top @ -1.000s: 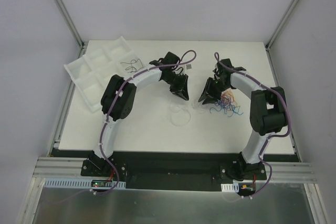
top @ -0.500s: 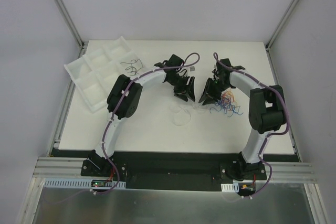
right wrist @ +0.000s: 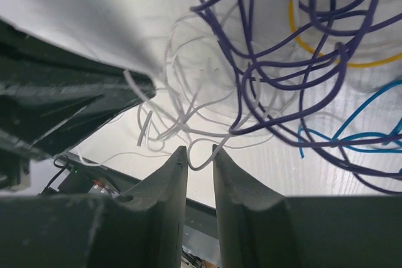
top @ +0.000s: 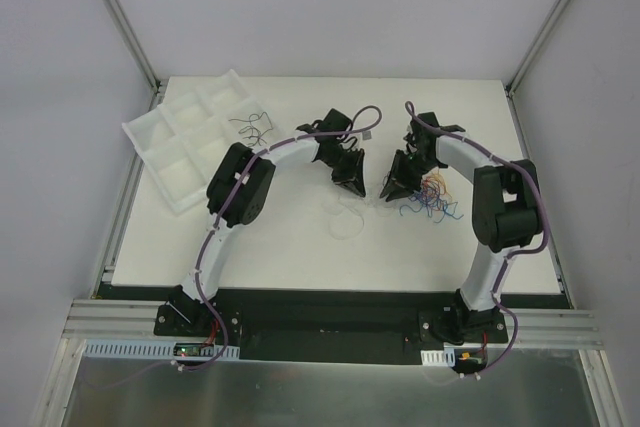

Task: Untangle the cables

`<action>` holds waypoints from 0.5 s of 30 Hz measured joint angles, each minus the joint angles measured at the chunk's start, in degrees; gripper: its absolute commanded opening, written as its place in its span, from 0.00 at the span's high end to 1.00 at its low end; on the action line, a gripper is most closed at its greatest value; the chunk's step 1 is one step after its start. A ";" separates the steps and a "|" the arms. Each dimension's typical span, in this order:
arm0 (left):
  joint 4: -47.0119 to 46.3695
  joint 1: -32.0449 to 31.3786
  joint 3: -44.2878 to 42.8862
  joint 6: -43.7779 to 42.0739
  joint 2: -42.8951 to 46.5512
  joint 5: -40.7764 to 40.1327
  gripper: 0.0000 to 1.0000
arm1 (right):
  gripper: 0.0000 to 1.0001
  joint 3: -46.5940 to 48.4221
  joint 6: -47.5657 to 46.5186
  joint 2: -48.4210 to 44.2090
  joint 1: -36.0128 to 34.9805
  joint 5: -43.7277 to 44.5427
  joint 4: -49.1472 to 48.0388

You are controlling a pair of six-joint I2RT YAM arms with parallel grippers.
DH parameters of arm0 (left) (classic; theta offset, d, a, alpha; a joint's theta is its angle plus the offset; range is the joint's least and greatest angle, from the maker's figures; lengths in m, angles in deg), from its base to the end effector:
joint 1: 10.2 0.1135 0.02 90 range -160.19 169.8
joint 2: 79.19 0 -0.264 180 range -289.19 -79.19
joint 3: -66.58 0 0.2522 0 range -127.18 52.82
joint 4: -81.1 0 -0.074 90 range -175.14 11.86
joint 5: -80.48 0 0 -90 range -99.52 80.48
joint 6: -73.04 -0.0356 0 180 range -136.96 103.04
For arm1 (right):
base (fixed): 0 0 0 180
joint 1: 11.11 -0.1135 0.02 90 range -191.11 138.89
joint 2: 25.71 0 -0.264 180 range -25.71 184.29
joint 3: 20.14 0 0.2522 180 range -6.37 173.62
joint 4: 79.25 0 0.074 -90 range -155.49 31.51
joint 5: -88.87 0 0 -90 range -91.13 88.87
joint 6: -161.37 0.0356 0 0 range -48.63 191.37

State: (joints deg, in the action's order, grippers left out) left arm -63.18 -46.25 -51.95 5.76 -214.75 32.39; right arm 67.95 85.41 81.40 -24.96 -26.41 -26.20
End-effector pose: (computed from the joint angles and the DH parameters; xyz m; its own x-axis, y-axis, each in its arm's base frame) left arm 0.3987 -0.3196 0.1445 -0.8890 0.2916 -0.3530 0.4569 0.5164 -0.7242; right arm 0.3544 0.1030 0.1826 -0.9797 -0.0156 -0.2001 -0.1097 0.8764 0.4688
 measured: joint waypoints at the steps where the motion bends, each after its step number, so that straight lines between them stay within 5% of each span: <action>1: -0.09 0.00 0.59 0.00 0.46 -0.46 1.00 | 0.76 0.13 0.00 0.26 0.00 0.33 -0.04; 9: 1.66 0.02 9.62 -0.52 18.18 -7.76 1.00 | 0.72 0.22 0.28 2.12 0.26 9.07 0.72; 15: 6.38 0.02 12.15 -3.74 39.36 -21.79 1.00 | 0.69 -2.29 0.55 2.10 2.89 16.09 2.12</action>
State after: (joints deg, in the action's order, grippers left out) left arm -56.80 -46.23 -39.80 2.02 -175.39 10.60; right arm 65.65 85.96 83.49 -22.08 -10.32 -24.08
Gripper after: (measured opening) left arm 0.006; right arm 0.292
